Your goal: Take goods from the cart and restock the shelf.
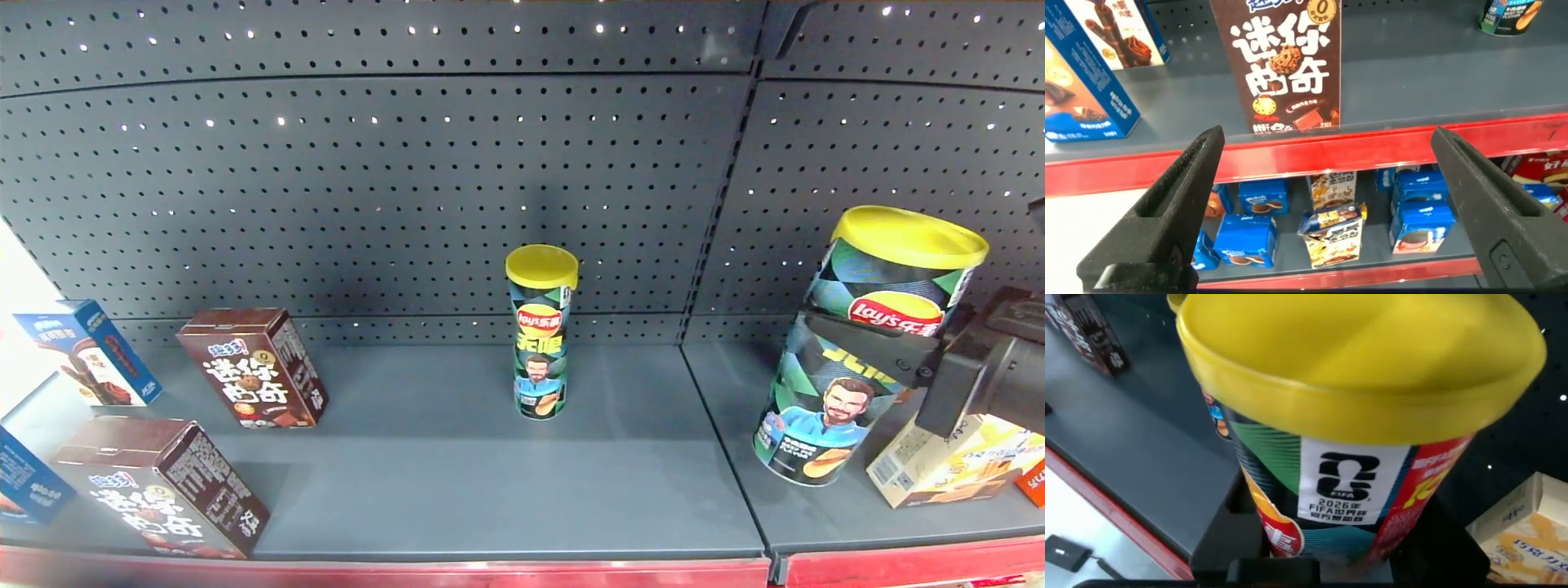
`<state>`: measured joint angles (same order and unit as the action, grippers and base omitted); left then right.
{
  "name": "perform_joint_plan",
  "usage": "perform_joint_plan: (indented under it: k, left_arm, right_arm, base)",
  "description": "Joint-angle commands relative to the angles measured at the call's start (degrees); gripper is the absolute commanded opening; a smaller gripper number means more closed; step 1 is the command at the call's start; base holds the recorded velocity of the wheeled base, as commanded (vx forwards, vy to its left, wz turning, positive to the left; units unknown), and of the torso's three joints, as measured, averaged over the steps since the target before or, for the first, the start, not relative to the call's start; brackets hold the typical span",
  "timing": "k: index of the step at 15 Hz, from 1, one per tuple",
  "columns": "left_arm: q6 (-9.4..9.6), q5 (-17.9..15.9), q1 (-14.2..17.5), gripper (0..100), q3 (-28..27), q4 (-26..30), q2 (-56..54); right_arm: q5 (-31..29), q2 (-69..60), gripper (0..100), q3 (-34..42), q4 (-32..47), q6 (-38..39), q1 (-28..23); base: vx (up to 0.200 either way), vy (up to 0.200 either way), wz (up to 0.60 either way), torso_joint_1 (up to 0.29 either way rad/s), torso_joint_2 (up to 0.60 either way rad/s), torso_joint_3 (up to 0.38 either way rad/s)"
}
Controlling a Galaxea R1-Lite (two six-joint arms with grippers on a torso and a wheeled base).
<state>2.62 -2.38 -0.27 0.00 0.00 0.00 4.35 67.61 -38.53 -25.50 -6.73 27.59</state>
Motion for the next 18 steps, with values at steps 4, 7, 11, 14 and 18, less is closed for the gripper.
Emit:
perform_joint_plan:
  k: [4,7,11,14,18]
  left_arm:
    - [1.95,-1.23,0.0,100,0.0,0.0,0.09]
    - [1.6,-4.39,-0.61,100,-8.53,5.19,2.72]
    - [0.63,-15.46,-5.71,100,-30.85,10.46,25.49]
    - [0.28,-19.86,-6.06,100,-41.31,4.31,41.57]
    - [4.32,-24.69,-7.11,100,-41.4,-5.01,52.73]
  right_arm:
    - [-0.48,1.21,0,-0.49,1.77,-1.01,-1.57]
    - [-0.84,2.97,0,-1.1,1.68,-3.2,-4.12]
    - [-0.92,4.2,0,-1.54,1.42,-5.4,-5.18]
    - [-0.84,4.46,0,-2.25,1.07,-5.49,-5.0]
    - [-0.75,3.32,0,-2.07,1.07,-5.4,-5.18]
  base:
    - [0.0,0.0,0.0,0.0,0.0,0.0]
    - [0.0,0.0,0.0,0.0,0.0,0.0]
    - [0.0,0.0,0.0,0.0,0.0,0.0]
    - [0.0,0.0,0.0,0.0,0.0,0.0]
    - [0.0,0.0,0.0,0.0,0.0,0.0]
